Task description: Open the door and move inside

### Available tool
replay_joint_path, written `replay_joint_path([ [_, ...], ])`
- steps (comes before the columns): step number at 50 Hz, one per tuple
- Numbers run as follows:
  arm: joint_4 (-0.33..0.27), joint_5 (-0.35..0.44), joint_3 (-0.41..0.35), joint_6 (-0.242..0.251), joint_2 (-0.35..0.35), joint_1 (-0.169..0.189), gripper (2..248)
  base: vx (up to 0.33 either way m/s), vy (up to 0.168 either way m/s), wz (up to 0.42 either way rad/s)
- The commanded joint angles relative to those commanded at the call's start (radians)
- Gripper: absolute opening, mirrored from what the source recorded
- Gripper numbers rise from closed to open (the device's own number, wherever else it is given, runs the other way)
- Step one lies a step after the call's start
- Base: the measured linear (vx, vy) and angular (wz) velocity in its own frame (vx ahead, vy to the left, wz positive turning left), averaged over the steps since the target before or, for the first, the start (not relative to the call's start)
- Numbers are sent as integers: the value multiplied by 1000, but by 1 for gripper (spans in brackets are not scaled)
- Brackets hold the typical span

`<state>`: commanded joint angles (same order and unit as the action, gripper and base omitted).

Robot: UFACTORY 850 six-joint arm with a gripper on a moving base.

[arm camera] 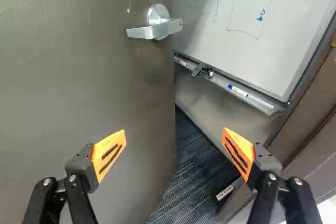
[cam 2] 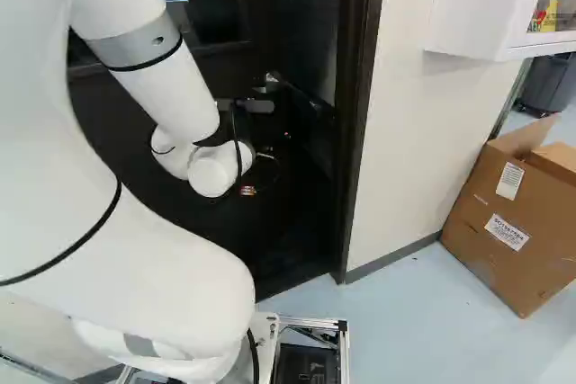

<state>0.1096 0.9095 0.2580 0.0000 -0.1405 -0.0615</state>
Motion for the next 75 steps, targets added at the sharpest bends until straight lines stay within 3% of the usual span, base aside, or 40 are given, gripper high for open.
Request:
replay_joint_path([
  [35, 14, 0, 95, 0, 100, -65, 247, 0, 0, 0],
  [75, 139, -14, 212, 0, 214, -182, 247, 0, 0, 0],
])
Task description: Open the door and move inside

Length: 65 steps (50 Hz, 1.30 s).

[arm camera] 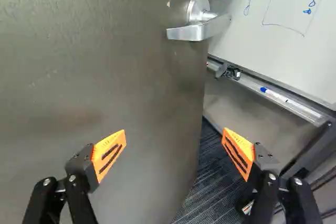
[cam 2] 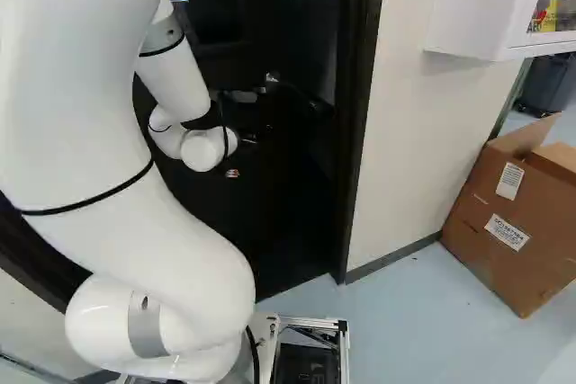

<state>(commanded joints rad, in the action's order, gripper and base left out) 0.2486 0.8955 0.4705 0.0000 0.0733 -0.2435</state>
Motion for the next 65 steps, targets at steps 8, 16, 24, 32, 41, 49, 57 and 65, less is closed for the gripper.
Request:
replay_joint_path([
  [8, 29, -8, 23, 0, 22, -24, 247, 0, 0, 0],
  [16, 46, -12, 45, 0, 42, -47, 247, 0, 0, 0],
  [24, 49, 6, 64, 0, 59, -70, 247, 0, 0, 0],
  [32, 49, 23, 81, 0, 74, -93, 247, 0, -5, -1],
  [41, 50, 31, 100, 0, 92, -119, 247, 0, 0, 0],
  [49, 50, 32, 119, 0, 109, -141, 247, 0, 0, 0],
  [57, 50, 32, 142, 0, 129, -162, 247, 0, 0, 0],
  [65, 50, 32, 171, 0, 154, -182, 247, 0, 0, 0],
])
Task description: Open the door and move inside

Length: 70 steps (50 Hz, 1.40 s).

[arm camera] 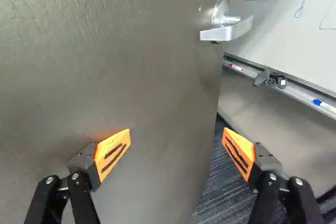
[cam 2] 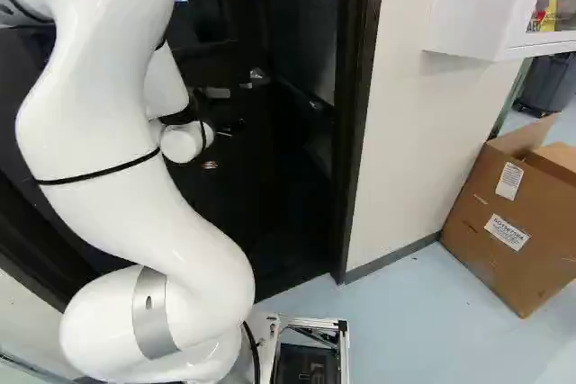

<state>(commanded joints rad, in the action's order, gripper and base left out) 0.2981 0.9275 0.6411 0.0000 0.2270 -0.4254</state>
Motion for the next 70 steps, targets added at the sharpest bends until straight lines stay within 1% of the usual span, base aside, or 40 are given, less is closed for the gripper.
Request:
replay_joint_path([
  [46, 0, 0, 187, 0, 156, -96, 247, 0, 0, 0],
  [70, -21, 0, 298, 0, 243, -139, 247, 0, 0, 0],
])
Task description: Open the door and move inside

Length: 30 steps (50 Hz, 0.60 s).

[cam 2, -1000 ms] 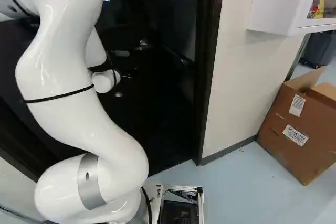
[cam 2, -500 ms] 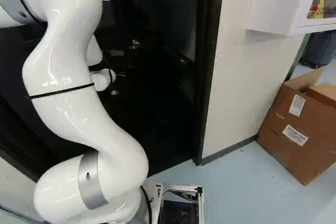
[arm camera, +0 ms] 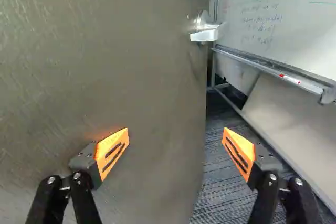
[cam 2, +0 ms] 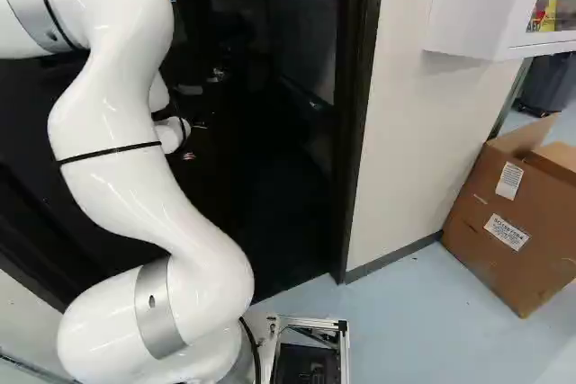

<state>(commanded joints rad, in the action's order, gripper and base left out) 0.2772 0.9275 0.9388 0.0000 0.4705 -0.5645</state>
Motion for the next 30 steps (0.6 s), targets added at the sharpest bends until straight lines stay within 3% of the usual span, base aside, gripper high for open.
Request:
replay_joint_path([
  [30, -33, 0, 111, 0, 85, -59, 247, 0, 0, 0],
])
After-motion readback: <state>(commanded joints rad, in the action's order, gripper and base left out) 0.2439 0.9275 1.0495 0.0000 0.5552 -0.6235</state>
